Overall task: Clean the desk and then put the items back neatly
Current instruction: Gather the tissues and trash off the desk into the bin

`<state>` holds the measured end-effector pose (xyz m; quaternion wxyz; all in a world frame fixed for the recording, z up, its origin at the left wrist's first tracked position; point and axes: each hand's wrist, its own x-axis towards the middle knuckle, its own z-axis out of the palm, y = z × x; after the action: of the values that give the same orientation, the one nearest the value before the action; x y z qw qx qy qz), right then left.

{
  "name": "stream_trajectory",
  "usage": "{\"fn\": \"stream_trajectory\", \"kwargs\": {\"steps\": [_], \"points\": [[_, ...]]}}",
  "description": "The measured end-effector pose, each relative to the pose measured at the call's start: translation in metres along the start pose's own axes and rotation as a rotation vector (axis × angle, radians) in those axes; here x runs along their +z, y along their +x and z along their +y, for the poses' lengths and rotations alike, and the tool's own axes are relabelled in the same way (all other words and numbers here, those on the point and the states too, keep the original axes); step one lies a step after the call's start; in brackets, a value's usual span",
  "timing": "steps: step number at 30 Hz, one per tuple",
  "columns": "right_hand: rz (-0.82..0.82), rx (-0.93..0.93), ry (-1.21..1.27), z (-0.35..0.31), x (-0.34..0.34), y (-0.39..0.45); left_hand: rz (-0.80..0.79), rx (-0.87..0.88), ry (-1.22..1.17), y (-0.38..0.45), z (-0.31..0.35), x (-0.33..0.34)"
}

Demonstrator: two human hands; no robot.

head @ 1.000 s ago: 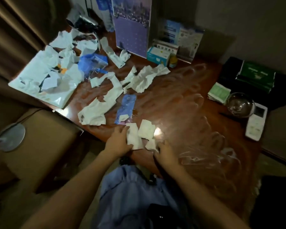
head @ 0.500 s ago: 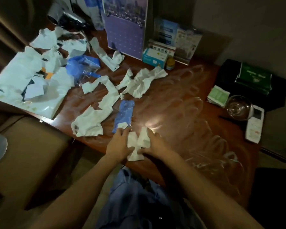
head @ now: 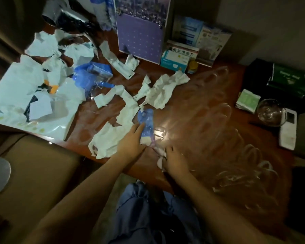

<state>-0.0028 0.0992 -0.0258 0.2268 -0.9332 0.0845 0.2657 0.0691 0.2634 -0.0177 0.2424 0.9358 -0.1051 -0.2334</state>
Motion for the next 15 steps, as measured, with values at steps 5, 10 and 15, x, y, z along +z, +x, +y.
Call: {"fn": "stream_trajectory", "kwargs": {"steps": [5,10,15], "points": [[-0.014,0.127,0.126,-0.001,-0.004,0.005,-0.114,0.039,0.065,0.021,-0.002,0.000],[0.003,0.193,0.191,-0.006,-0.004,0.007,-0.212,0.027,0.070,0.041,0.002,0.003],[0.033,0.272,0.240,-0.011,-0.001,0.011,-0.244,0.074,0.010,0.047,0.002,0.006]]}}
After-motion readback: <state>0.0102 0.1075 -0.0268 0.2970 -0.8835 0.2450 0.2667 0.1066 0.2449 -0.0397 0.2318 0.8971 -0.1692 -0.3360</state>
